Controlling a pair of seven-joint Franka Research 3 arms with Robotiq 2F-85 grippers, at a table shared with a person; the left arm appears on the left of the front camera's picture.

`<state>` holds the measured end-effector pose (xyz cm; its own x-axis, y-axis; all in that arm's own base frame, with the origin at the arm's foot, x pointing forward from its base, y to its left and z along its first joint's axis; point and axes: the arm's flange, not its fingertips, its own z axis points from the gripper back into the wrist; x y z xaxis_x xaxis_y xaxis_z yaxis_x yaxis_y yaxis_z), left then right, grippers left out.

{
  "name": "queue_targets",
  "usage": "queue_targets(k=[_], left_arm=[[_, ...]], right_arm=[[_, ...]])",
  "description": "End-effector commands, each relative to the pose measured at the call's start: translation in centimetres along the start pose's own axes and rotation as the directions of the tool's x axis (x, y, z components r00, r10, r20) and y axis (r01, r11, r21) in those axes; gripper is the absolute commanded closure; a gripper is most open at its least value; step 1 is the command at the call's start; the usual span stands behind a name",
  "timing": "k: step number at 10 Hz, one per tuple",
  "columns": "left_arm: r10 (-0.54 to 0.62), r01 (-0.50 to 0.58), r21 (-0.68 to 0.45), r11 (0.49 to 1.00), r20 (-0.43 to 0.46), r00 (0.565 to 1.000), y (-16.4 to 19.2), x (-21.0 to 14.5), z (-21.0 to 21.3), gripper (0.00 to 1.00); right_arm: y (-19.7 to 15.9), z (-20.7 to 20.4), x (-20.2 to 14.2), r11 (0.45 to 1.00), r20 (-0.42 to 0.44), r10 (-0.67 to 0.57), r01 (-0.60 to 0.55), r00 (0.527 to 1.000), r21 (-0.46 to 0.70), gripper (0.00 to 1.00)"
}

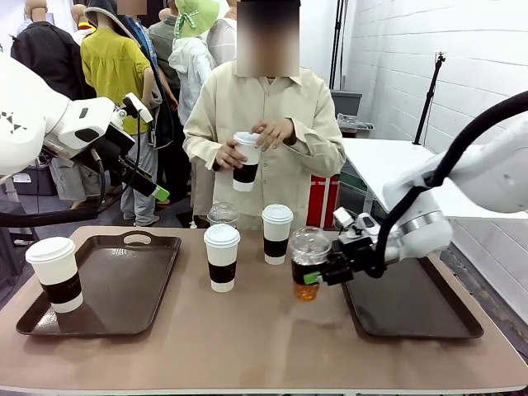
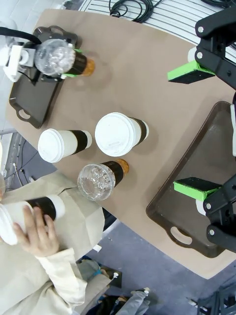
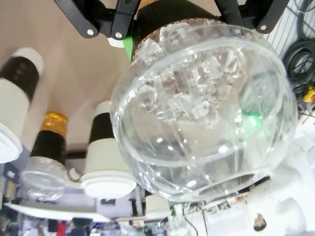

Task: Distribute the coffee onto the tray.
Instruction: Pick up one iced Americano and place it on the right Handle tray.

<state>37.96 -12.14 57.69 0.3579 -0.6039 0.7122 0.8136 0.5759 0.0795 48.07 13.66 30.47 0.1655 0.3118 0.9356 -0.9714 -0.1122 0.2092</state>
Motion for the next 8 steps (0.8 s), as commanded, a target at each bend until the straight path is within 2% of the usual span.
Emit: queue_targets(k=[1, 4, 8], left_arm=[[0.003, -0.003, -0.004, 1.000, 0.001, 1.000, 0.1, -0.1, -0.1, 0.00], [0.003, -0.003, -0.004, 1.000, 0.001, 1.000, 0.1, -0.1, -0.1, 0.00], [0.003, -0.003, -0.004, 1.000, 0.001, 1.000, 0.1, -0.1, -0.1, 0.00]], right_arm=[[2.4, 3.7, 0.6, 0.999, 0.013, -0.013, 0.013, 1.000, -0.044, 0.33], [5.9, 8.4, -1.2, 0.987, -0.028, 0.027, -0.031, 0.999, -0.160, 0.33], [8.9, 11.5, -4.4, 0.968, 0.010, 0.001, 0.001, 1.000, -0.252, 0.33]])
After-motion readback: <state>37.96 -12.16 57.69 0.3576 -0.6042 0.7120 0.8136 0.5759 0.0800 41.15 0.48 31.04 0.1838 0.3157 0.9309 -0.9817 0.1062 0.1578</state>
